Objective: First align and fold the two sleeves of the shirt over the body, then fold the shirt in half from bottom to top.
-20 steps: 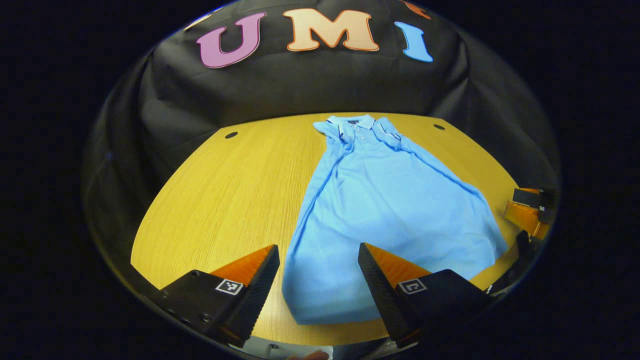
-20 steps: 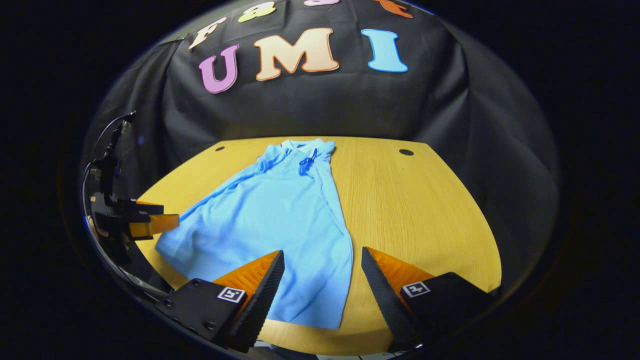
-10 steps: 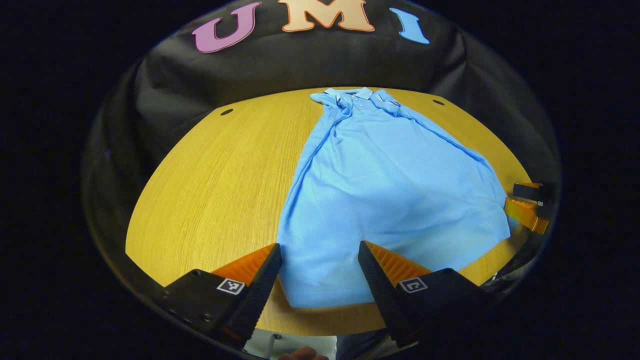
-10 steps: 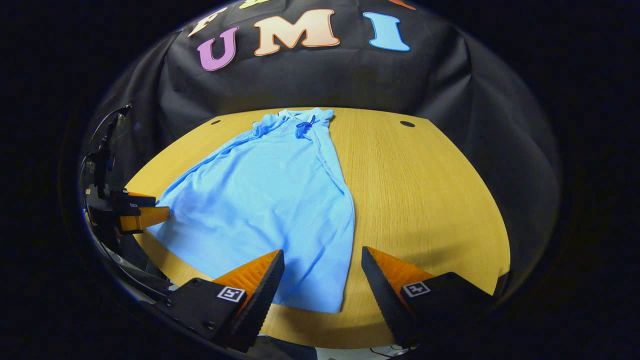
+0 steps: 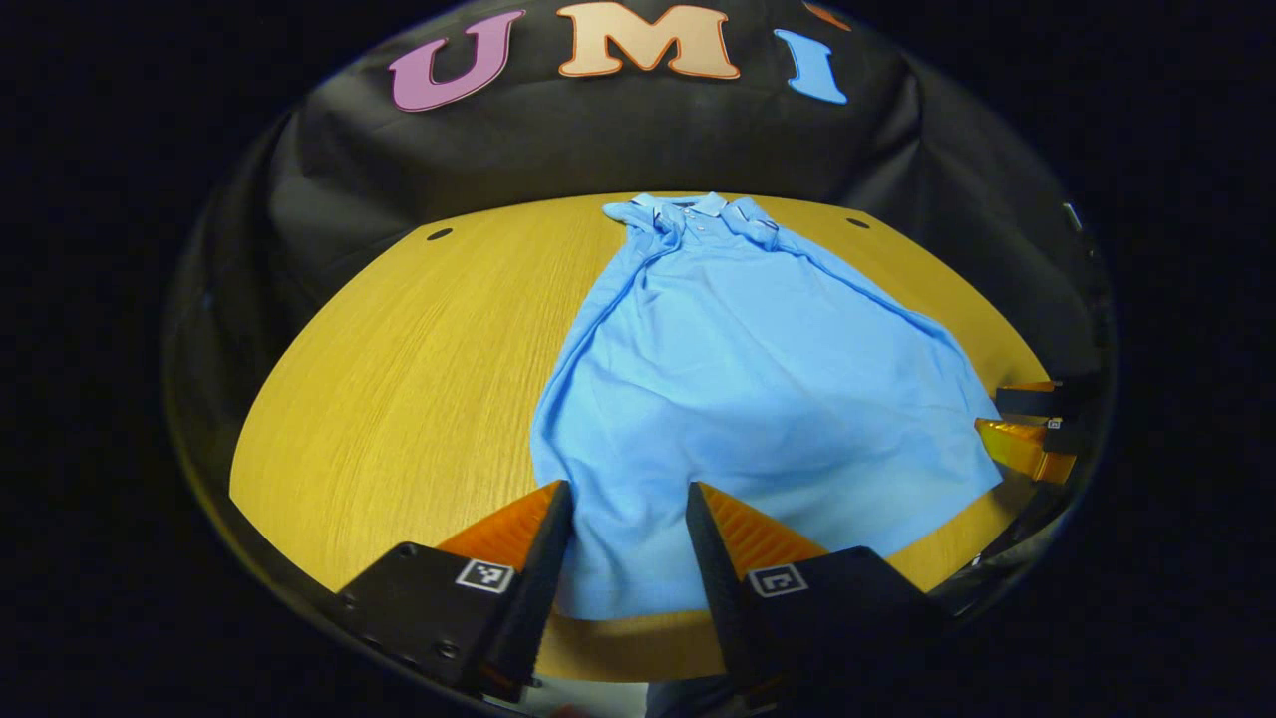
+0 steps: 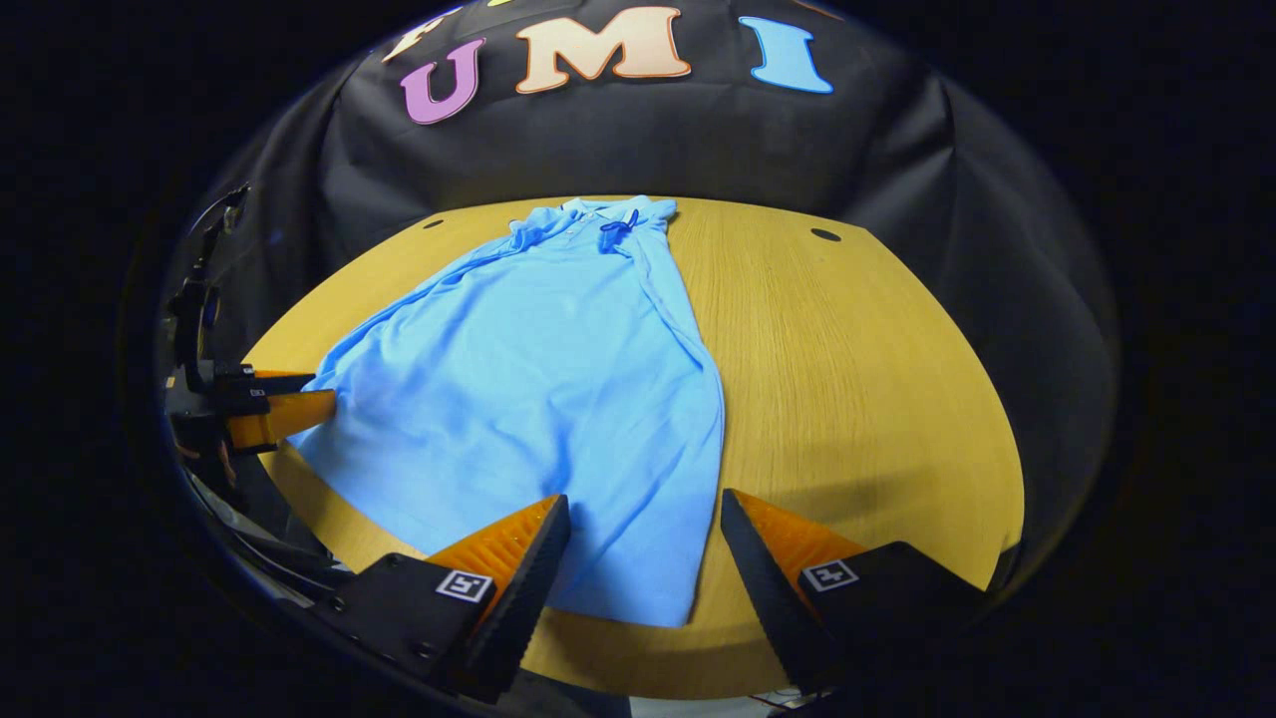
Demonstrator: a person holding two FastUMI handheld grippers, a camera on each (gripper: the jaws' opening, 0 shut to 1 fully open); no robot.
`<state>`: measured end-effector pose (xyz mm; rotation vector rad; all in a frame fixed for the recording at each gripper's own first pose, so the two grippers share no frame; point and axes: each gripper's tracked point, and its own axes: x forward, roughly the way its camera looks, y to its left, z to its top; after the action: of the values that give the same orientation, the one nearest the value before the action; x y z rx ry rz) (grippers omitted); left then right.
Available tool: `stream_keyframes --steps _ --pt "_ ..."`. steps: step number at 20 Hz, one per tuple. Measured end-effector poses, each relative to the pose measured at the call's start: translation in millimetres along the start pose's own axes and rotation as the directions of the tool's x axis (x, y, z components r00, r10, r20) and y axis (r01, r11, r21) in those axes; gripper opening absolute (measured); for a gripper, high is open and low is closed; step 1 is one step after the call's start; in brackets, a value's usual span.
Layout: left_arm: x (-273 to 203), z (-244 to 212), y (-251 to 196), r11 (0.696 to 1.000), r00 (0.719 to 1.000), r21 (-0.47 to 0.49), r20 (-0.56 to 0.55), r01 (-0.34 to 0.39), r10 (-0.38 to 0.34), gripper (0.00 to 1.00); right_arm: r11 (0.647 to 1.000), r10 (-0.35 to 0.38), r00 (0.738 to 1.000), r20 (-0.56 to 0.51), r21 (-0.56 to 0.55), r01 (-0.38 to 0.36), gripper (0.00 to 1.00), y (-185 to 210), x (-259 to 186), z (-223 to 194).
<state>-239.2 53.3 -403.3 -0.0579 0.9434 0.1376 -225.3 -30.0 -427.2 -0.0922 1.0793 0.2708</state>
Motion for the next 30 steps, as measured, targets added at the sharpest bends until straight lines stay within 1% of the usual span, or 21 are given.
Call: stream_keyframes --steps 1,2,3,4,5,6,7,8,9,10,11,12,15,18,21,25,26,27,28,29,30 --pt "2 0 -1 1.000 1.000 0.005 0.011 0.000 0.000 0.62 1.000 0.013 1.000 -0.002 -0.010 -0.013 0.88 4 0 1" --pt "1 2 -5 1.000 1.000 -0.002 0.019 0.007 -0.007 0.59 1.000 0.025 1.000 -0.010 -0.018 -0.025 0.81 7 1 0" --pt "4 2 -6 1.000 1.000 -0.012 0.022 0.007 -0.007 0.56 0.999 0.038 0.999 -0.011 -0.024 -0.038 0.71 12 2 0" --pt "4 1 -9 1.000 1.000 -0.020 0.017 0.008 -0.008 0.49 0.998 0.046 0.999 -0.018 -0.031 -0.047 0.62 16 2 0" --pt "4 4 -13 0.999 1.000 -0.039 0.016 0.023 -0.023 0.48 0.997 0.066 0.998 -0.016 -0.032 -0.067 0.54 21 1 1" --pt "4 3 -21 0.996 0.999 -0.072 0.023 0.044 -0.042 0.39 0.997 0.078 0.997 -0.019 -0.024 -0.078 0.39 25 1 -2" --pt "7 4 -23 0.994 0.999 -0.104 0.024 0.045 -0.042 0.30 0.997 0.078 0.997 -0.013 -0.012 -0.078 0.22 28 4 0" --pt "6 5 -26 0.993 0.999 -0.115 0.026 0.038 -0.035 0.11 0.997 0.076 0.997 -0.017 -0.010 -0.076 0.05 29 6 0" --pt "7 3 -27 0.994 0.999 -0.107 0.011 0.037 -0.036 0.06 0.997 0.080 0.997 -0.022 0.003 -0.080 0.07 30 3 0" --pt "8 3 -29 0.995 0.999 -0.092 -0.009 0.036 -0.037 0.03 0.996 0.092 0.995 -0.037 0.022 -0.091 0.03 32 3 0" --pt "7 3 -29 0.996 0.999 -0.090 -0.030 0.028 -0.031 0.03 0.994 0.102 0.994 -0.040 0.045 -0.100 0.02 33 4 2" --pt "8 3 -29 0.996 0.998 -0.091 -0.051 0.023 -0.027 0.00 0.992 0.108 0.993 -0.043 0.072 -0.105 0.03 33 5 3" --pt "7 5 -28 0.995 0.995 -0.102 -0.093 0.013 -0.022 0.00 0.983 0.113 0.993 -0.027 0.149 -0.107 0.02 33 4 9" --pt "8 7 -26 0.995 0.994 -0.104 -0.110 0.003 -0.015 0.00 0.975 0.130 0.991 0.021 0.178 -0.132 0.03 36 -4 26" --pt "6 17 -26 0.992 0.995 -0.128 -0.095 0.016 -0.028 0.00 0.963 0.157 0.986 0.057 0.214 -0.166 0.02 41 -10 43" --pt "0 48 -21 0.987 0.999 -0.162 -0.036 0.025 -0.032 0.00 0.942 0.174 0.978 0.118 0.271 -0.200 0.03 43 -12 76" --pt "0 58 -20 0.985 0.999 -0.171 -0.020 0.030 -0.034 0.00 0.937 0.176 0.975 0.137 0.279 -0.209 0.02 44 -11 87" --pt "1 65 -19 0.984 0.999 -0.175 -0.011 0.032 -0.035 0.00 0.934 0.178 0.972 0.154 0.283 -0.216 0.00 45 -9 98" --pt "3 74 -18 0.984 0.999 -0.175 0.004 0.041 -0.041 0.00 0.932 0.179 0.969 0.172 0.285 -0.222 0.02 47 -7 109" --pt "4 82 -17 0.984 0.999 -0.174 0.015 0.043 -0.041 0.02 0.933 0.177 0.965 0.191 0.279 -0.227 0.02 49 -4 120" --pt "7 89 -16 0.984 0.999 -0.171 0.014 0.045 -0.043 0.00 0.934 0.178 0.962 0.207 0.272 -0.232 0.02 50 -2 132"
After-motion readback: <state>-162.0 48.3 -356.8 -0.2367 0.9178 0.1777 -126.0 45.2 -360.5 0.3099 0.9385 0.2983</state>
